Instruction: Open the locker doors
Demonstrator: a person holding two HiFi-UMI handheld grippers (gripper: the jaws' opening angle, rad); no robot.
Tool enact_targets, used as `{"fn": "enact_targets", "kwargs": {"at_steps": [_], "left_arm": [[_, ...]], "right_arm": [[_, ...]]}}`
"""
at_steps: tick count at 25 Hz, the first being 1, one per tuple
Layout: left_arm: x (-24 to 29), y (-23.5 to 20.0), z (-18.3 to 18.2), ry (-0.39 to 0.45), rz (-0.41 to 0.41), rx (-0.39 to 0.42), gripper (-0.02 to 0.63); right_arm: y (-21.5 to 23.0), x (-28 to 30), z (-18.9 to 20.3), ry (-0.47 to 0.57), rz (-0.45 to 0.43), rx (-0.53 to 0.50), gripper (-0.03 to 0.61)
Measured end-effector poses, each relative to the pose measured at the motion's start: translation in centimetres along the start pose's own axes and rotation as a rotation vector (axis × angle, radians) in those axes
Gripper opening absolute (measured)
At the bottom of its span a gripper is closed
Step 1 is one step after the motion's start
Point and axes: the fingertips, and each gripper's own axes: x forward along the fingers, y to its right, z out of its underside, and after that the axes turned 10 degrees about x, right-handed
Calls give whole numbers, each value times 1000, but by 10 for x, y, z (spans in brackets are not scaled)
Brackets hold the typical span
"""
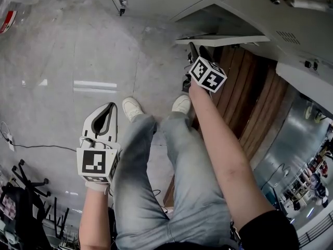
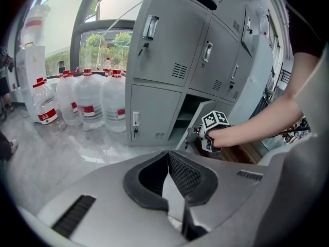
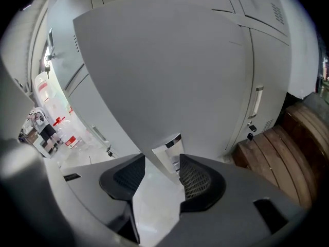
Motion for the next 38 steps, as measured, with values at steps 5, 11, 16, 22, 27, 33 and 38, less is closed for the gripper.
{"fn": "enact_targets", "kwargs": {"at_steps": [5,11,16,22,27,33,38], "left_arm": [[-3,1,2,-6,-4,-9,18],[-5,6,0,-14,-3,2,18],[-3,17,-8,-9,4,13,18],[-2,27,-10,-10,9,19,18],[-2,28,-9,-17,8,19,18],[-1,18,-14,-14,-5,11,18],[-4,15,-20,-7,-18,-4,18]], "right_arm": [[8,-10,8,-7,19,2,221],[25,-31,24,-17,54,33,219],[37,-41,32,-39,53,43,221],[38,-41,32,-51,35,53,222],[35,-39,31,-54,29,59,215],[32,-35,29,-70,21,46,218],[32,-39,33,-109,20,31,190]]}}
